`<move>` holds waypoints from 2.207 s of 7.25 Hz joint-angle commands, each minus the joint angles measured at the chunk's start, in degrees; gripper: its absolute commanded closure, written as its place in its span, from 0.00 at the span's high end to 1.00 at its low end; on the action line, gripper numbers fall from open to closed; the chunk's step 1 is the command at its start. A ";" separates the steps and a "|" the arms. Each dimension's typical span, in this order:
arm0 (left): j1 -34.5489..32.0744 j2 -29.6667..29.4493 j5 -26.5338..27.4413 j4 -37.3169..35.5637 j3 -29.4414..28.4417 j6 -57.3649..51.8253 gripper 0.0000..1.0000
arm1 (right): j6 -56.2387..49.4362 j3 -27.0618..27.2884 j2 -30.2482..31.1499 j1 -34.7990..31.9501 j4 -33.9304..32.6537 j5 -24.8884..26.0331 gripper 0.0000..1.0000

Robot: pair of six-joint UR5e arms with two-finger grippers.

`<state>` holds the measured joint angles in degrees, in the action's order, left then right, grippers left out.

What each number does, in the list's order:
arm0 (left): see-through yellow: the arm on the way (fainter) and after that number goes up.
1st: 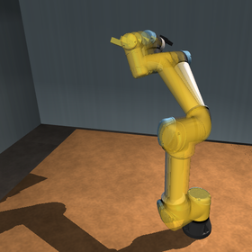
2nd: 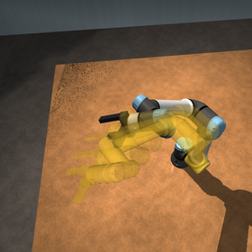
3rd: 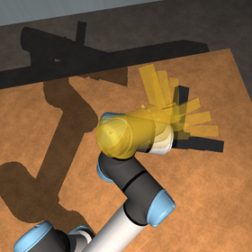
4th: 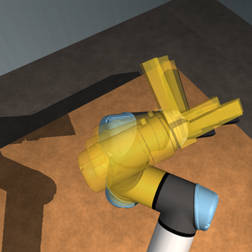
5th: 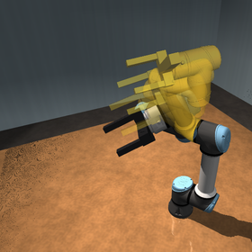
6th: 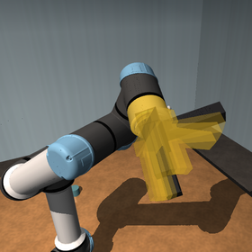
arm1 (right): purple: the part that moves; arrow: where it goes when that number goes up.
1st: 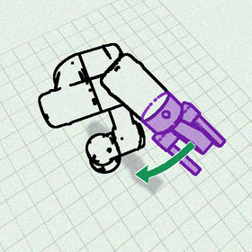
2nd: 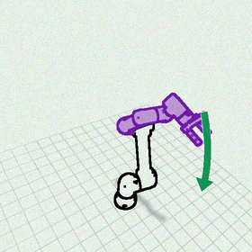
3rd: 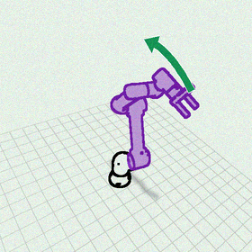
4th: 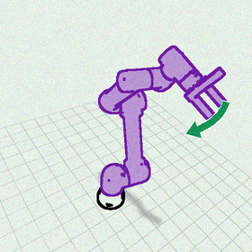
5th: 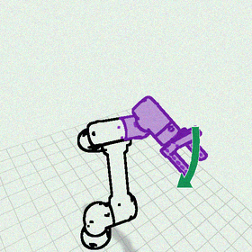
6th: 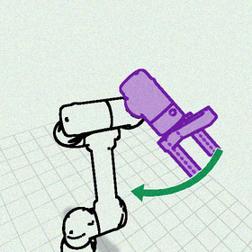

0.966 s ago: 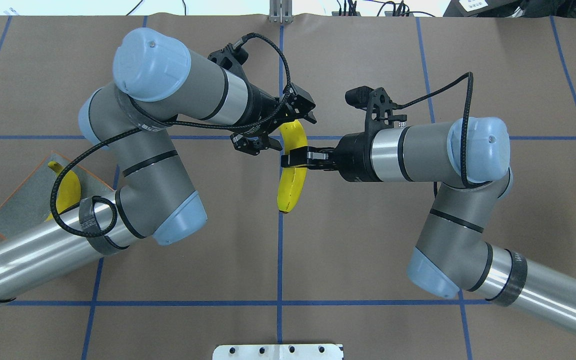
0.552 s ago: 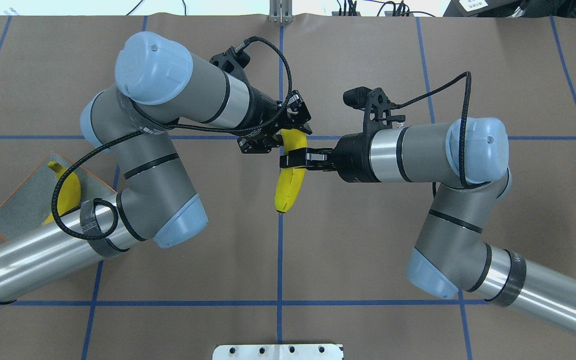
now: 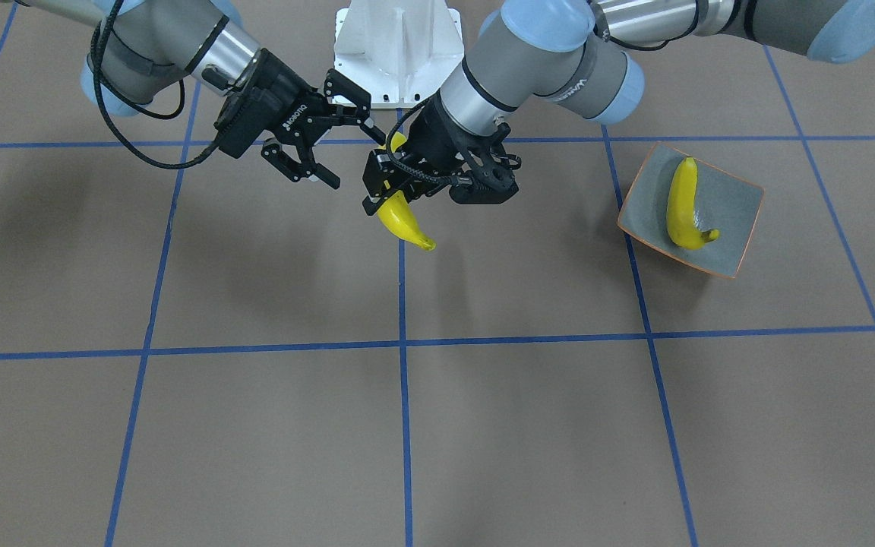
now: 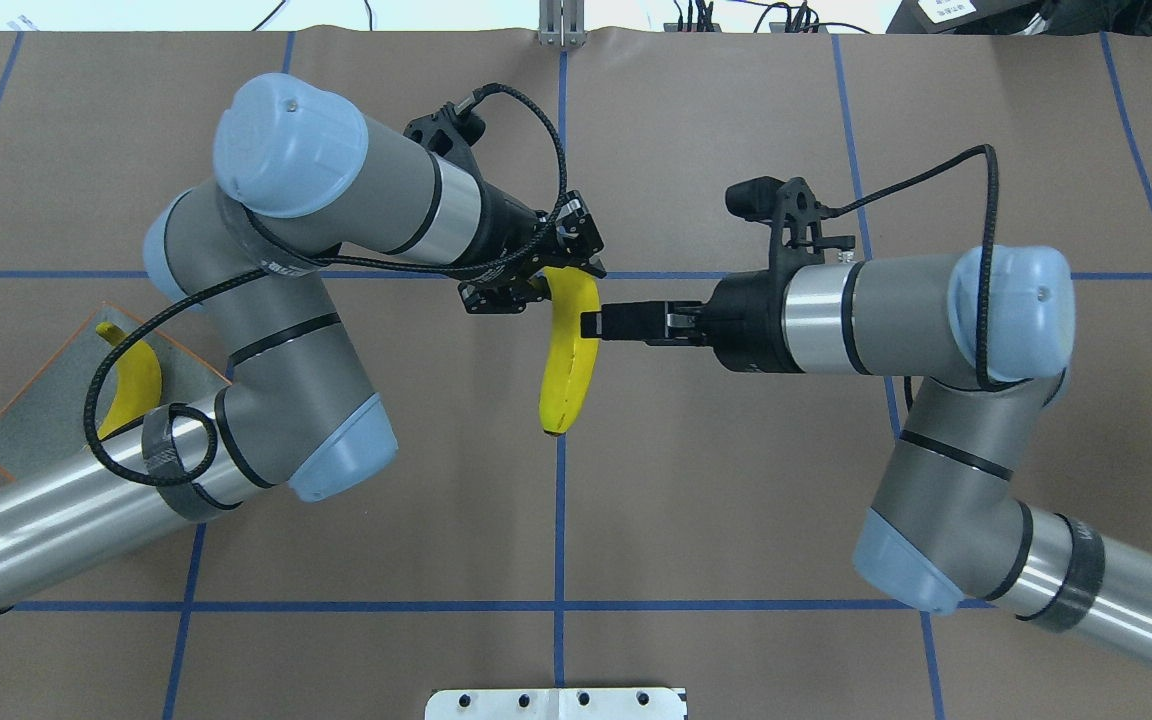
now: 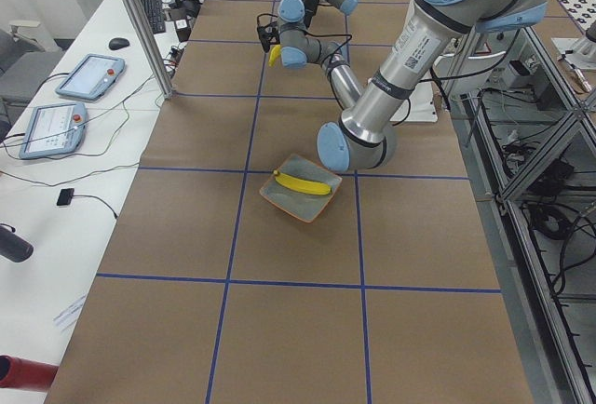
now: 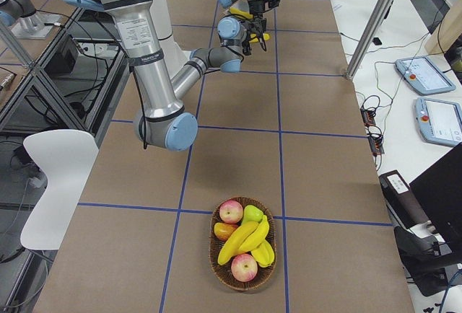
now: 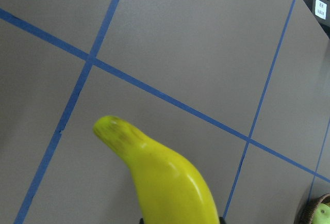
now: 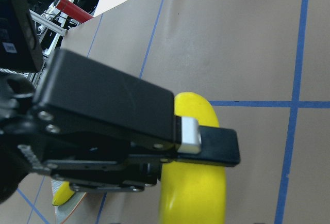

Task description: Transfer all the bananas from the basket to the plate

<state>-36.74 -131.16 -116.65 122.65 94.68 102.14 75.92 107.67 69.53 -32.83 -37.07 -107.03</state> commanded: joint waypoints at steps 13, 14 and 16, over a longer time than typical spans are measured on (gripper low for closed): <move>-9.84 36.33 14.43 -43.02 20.21 -57.67 0.00 | 1.07 1.32 13.87 -4.00 0.25 6.13 1.00; -9.75 34.85 14.43 -43.02 18.89 -57.67 0.00 | 1.07 0.97 13.79 -4.00 0.33 6.04 1.00; -9.58 34.31 14.52 -42.93 17.56 -57.75 0.00 | 1.68 0.97 13.61 -4.00 0.33 6.04 1.00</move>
<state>-46.48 -96.50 -102.20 79.68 113.02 44.45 77.18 108.68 83.26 -36.83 -36.75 -100.98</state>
